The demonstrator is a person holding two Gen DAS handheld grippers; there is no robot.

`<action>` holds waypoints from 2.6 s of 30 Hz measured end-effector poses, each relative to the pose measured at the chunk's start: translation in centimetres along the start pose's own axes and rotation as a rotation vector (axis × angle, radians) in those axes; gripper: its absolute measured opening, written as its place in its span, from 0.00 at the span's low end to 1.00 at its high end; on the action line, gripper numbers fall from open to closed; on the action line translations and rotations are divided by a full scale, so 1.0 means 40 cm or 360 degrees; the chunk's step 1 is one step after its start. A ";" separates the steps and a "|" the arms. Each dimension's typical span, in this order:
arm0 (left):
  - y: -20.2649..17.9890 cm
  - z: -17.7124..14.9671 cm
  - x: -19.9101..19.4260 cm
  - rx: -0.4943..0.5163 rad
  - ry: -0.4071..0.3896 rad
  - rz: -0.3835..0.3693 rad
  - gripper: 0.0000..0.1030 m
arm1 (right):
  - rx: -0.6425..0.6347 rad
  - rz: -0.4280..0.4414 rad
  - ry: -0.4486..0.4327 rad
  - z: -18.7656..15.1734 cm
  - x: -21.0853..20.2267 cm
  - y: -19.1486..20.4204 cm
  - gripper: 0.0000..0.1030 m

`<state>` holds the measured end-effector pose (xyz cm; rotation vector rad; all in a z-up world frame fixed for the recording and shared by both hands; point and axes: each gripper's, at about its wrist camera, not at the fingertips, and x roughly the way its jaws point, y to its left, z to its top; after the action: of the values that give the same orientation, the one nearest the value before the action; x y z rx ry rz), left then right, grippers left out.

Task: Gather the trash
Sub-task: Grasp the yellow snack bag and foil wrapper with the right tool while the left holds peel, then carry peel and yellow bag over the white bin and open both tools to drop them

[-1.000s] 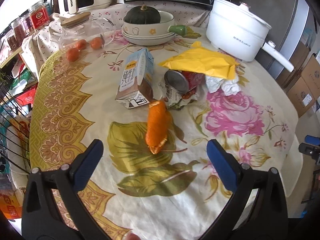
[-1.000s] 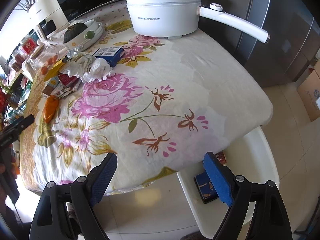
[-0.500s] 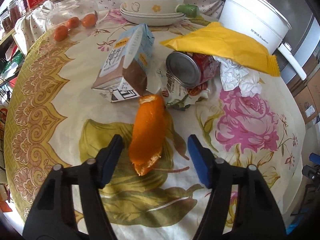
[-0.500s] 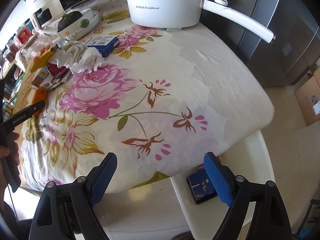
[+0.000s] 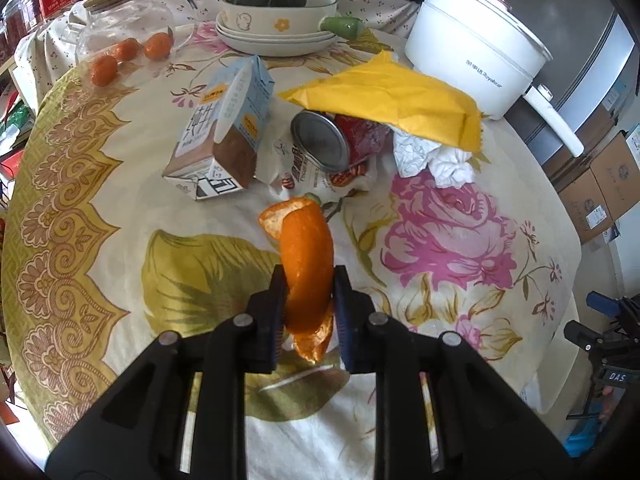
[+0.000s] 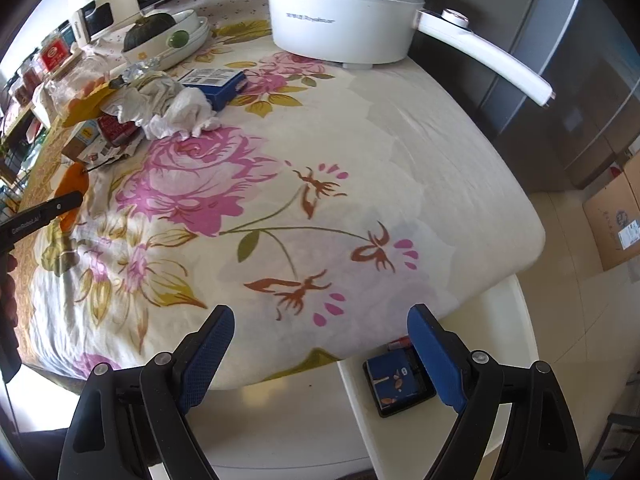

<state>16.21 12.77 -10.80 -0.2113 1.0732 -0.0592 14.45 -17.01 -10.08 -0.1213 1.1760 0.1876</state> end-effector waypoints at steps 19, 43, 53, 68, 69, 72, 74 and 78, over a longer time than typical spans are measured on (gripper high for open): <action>0.181 -0.048 -0.184 -0.0197 -0.0086 -0.0087 0.22 | -0.0359 0.0310 -0.0214 0.307 -0.081 0.365 0.87; 0.266 -0.173 -0.086 -0.0013 0.0346 -0.0034 0.23 | -0.0581 0.0332 0.0021 0.236 0.114 0.445 0.49; 0.250 -0.166 -0.080 0.0001 0.0355 -0.0053 0.23 | -0.0491 0.0406 0.0025 0.211 0.089 0.447 0.72; 0.271 -0.153 -0.127 -0.0092 0.0253 -0.0126 0.21 | -0.0478 0.0409 -0.0047 0.143 0.098 0.441 0.15; 0.267 -0.153 -0.128 -0.0087 0.0249 -0.0130 0.21 | -0.0485 0.0414 -0.0051 0.135 0.084 0.428 0.14; 0.248 -0.151 -0.128 -0.0065 0.0248 -0.0135 0.21 | -0.0514 0.0381 -0.0048 0.107 0.053 0.391 0.13; 0.237 -0.152 -0.127 -0.0056 0.0249 -0.0144 0.21 | -0.0512 0.0368 -0.0047 0.093 0.038 0.355 0.13; 0.213 -0.146 -0.133 -0.0034 0.0230 -0.0152 0.21 | -0.0423 0.0397 -0.0053 0.069 -0.002 0.276 0.13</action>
<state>8.10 21.08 -10.57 -0.2810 1.2076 -0.1507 14.60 -5.68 -8.91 -0.2042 1.1267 0.5645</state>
